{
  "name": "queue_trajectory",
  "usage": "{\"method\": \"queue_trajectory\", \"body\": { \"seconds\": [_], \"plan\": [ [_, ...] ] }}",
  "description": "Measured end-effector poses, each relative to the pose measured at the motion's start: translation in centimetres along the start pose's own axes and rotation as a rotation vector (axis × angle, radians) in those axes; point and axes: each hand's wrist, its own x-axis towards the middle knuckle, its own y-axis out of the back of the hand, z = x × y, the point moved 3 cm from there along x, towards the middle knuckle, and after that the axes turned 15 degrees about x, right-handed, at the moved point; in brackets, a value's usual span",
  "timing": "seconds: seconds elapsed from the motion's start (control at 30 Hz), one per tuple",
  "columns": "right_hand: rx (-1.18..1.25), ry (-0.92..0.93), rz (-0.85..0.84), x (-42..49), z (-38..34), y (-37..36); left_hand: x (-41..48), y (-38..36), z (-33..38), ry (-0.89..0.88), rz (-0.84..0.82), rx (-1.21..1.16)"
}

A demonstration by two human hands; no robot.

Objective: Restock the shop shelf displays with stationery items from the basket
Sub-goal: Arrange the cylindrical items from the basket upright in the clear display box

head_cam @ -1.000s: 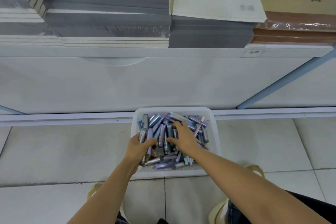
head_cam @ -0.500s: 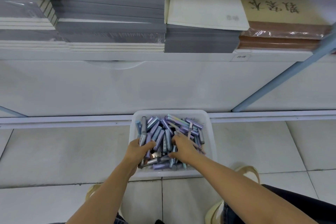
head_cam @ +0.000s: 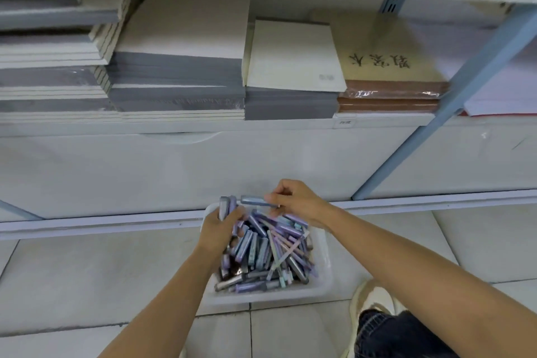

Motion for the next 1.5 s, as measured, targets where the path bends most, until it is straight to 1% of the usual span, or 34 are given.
{"method": "queue_trajectory", "body": {
  "seconds": [0.13, 0.2, 0.27, 0.37, 0.53, 0.67, 0.77, 0.87, 0.97, 1.03, 1.13, 1.2, 1.3, 1.4, 1.5],
  "plan": [
    [0.102, 0.152, -0.133, -2.2, -7.1, -1.7, -2.5, -0.5, 7.5, -0.246, 0.006, -0.194],
    [0.066, 0.212, -0.192, -3.7, -10.2, -2.6, -4.1, -0.4, 11.0, -0.355, 0.036, -0.237],
    [-0.026, 0.295, -0.202, -5.3, -13.3, -3.2, -5.8, -0.1, 14.1, -0.442, 0.05, -0.24],
    [-0.11, 0.467, -0.166, -7.9, -17.8, -3.5, -8.4, 0.4, 18.6, -0.562, 0.051, -0.203],
    [-0.125, 0.712, -0.097, -12.6, -23.8, -3.2, -12.5, 0.6, 25.5, -0.736, 0.086, -0.077],
    [-0.107, 0.915, -0.006, -16.0, -28.1, -2.6, -15.6, -0.3, 30.4, -0.884, 0.04, -0.007],
    [-0.192, 1.014, 0.069, -18.0, -30.9, -2.0, -17.3, -1.2, 33.5, -0.956, 0.016, 0.034],
    [-0.305, 1.059, 0.096, -19.4, -33.3, -0.9, -18.3, -1.9, 36.1, -1.006, -0.009, 0.07],
    [-0.343, 1.098, 0.135, -20.2, -35.6, 0.6, -18.7, -2.5, 38.5, -1.045, -0.039, 0.095],
    [-0.343, 1.142, 0.183, -20.4, -37.7, 1.8, -18.6, -2.7, 39.9, -1.037, -0.065, 0.078],
    [-0.264, 1.181, 0.273, -20.0, -40.8, 4.4, -18.0, -2.7, 41.9, -0.999, -0.07, 0.053],
    [-0.25, 1.17, 0.353, -18.9, -42.3, 6.2, -17.3, -2.7, 43.0, -0.985, -0.07, 0.056],
    [-0.286, 1.096, 0.469, -16.3, -43.6, 8.5, -16.2, -2.6, 44.2, -0.953, -0.077, 0.037],
    [-0.316, 1.056, 0.518, -13.6, -44.3, 9.9, -15.4, -2.5, 45.0, -0.946, -0.113, 0.023],
    [-0.423, 1.008, 0.549, -11.3, -45.0, 10.5, -14.8, -2.5, 45.5, -0.945, -0.112, 0.031]
  ]
}}
